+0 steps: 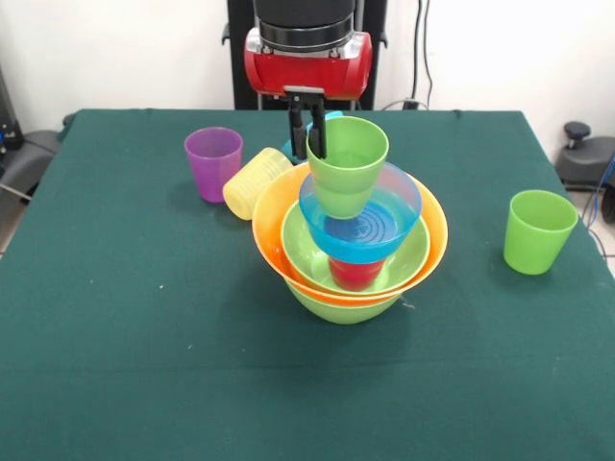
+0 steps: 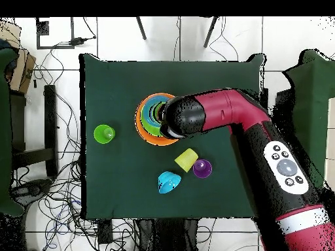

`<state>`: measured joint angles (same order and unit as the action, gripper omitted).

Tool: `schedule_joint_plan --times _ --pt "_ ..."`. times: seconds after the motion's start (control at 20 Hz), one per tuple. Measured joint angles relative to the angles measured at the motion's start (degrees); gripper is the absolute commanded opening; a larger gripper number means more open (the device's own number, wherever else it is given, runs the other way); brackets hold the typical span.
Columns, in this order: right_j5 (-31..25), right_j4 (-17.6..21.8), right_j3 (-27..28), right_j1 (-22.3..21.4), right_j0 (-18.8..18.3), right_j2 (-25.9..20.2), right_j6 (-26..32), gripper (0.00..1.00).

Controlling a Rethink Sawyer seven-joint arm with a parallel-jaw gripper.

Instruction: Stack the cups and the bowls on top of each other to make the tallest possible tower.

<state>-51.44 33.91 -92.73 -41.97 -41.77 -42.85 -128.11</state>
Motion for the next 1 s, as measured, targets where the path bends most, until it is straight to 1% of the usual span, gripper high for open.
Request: schedule_joint_plan --times 0.5,0.9,0.95,1.0 --pt "0.00 0.23 0.01 0.08 0.55 0.01 0.00 0.00" --pt "0.00 0.32 0.02 1.11 1.54 0.00 0.00 0.00" --pt "0.00 0.33 0.02 1.37 1.92 0.00 0.00 1.00" --pt "0.00 0.34 0.02 1.39 1.97 0.00 0.00 1.00"
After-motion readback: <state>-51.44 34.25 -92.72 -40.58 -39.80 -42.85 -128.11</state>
